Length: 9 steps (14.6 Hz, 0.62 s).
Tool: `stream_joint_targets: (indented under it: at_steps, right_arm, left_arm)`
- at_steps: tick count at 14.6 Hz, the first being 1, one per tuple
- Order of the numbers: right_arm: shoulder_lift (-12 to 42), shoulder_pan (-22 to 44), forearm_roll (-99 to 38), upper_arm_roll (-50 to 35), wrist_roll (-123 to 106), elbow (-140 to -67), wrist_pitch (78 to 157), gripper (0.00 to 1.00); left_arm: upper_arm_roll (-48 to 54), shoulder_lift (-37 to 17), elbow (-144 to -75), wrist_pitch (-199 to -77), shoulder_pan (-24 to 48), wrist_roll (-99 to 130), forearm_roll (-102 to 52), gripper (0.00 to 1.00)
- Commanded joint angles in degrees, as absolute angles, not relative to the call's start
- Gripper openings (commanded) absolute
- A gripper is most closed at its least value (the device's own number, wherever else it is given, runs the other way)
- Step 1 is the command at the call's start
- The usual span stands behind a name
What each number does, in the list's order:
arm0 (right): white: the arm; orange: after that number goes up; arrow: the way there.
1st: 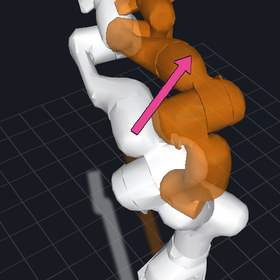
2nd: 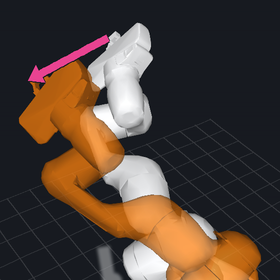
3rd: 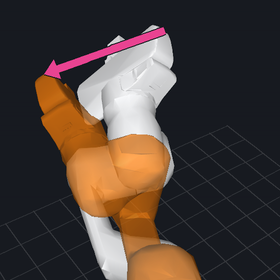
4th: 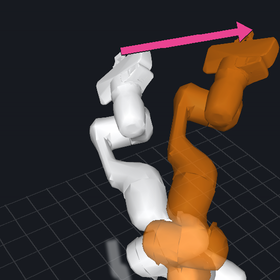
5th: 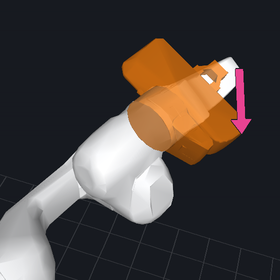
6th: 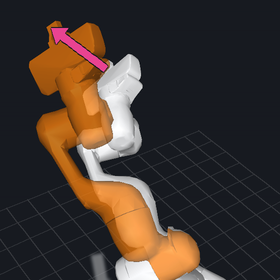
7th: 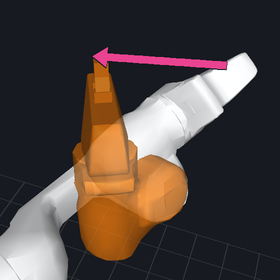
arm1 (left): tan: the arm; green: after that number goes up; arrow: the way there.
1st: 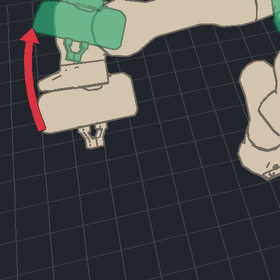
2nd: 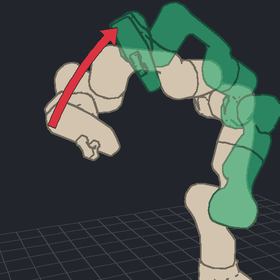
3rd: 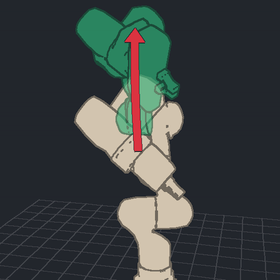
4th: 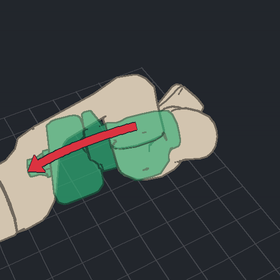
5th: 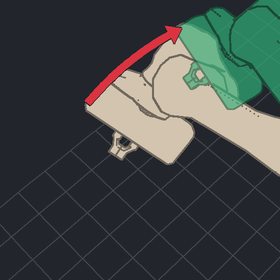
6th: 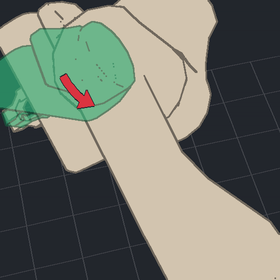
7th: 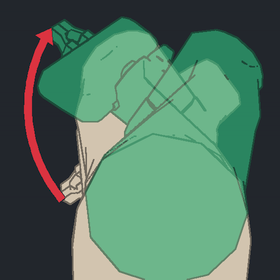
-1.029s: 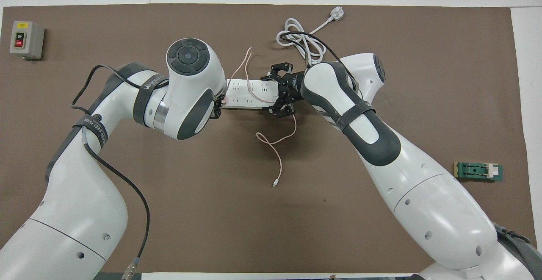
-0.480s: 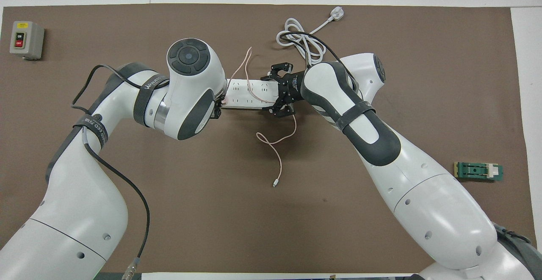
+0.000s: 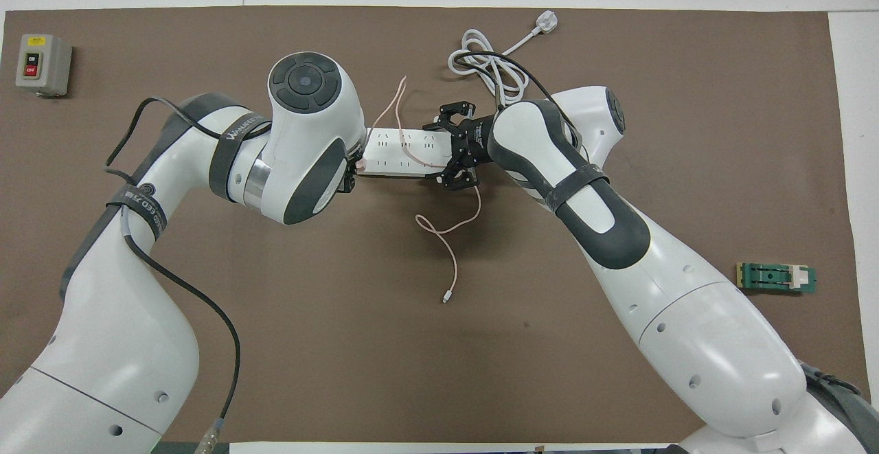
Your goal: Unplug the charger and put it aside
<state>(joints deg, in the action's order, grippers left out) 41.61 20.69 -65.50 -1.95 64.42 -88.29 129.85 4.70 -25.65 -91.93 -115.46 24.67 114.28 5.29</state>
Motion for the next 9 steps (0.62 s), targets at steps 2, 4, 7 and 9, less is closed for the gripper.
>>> stream_joint_targets:
  at_steps: [2, 4, 7, 9]
  right_arm:
    - [42.10, 21.27, -66.71, -2.02, 61.79, -89.82, 130.78, 0.00]
    - [42.10, 21.27, -66.71, -2.02, 61.79, -89.82, 130.87, 0.00]
    - [42.10, 21.18, -66.80, -2.02, 62.22, -89.39, 130.61, 0.00]
    - [41.49, 21.18, -66.80, -2.02, 63.71, -89.12, 130.61, 0.50]
  left_arm:
    - [4.39, -21.10, -91.93, -109.43, 24.44, 110.58, 5.19, 0.00]
    - [4.40, -19.26, -92.02, -107.41, 23.29, 106.11, 3.96, 0.00]
    - [4.31, -16.97, -92.46, -105.12, 21.19, 94.70, 3.25, 0.00]
    - [4.31, -16.09, -92.37, -104.07, 19.00, 85.48, 3.25, 0.00]
